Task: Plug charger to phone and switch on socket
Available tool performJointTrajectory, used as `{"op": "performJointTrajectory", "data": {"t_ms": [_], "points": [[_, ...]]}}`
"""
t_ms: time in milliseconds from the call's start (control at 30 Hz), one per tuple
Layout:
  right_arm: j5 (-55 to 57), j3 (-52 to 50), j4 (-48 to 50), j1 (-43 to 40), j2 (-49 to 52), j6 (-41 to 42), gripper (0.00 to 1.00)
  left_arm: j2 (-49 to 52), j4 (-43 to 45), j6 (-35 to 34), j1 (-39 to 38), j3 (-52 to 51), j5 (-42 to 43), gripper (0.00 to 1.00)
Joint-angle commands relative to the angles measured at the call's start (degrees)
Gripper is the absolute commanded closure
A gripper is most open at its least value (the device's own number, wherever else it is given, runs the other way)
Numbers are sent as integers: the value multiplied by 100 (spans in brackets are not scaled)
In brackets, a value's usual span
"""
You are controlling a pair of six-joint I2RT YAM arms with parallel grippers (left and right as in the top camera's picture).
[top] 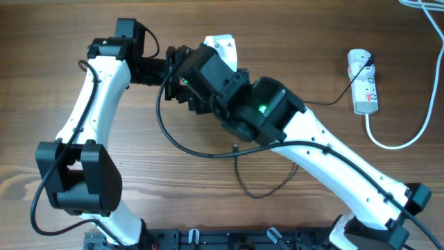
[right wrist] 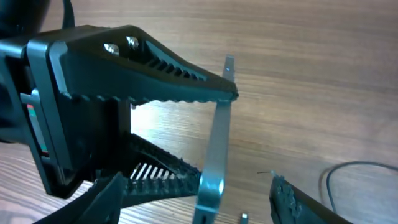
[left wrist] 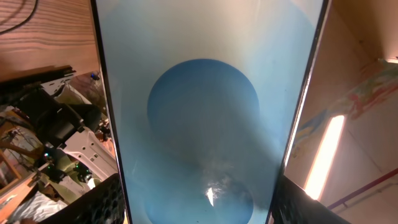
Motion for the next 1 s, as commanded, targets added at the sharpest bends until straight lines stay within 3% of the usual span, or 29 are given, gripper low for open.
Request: {"op": "performJointTrajectory", "data": {"t_ms": [0,100,433,533,967], "points": [[339,101,81,11,31,15,36,-192,17,-46,0,9,313,36],[514,98,76,7,59,11,44,-192,15,-48,0,9,317,36],[540,96,179,7,254,15,48,-192,15,-26,0,9,398,36],[540,96,227,7,254,63,59,-192,20,-24,0,9,396,36],[610,96,249,7,254,162,68,-192,15,-24,0,9,400,36]]}}
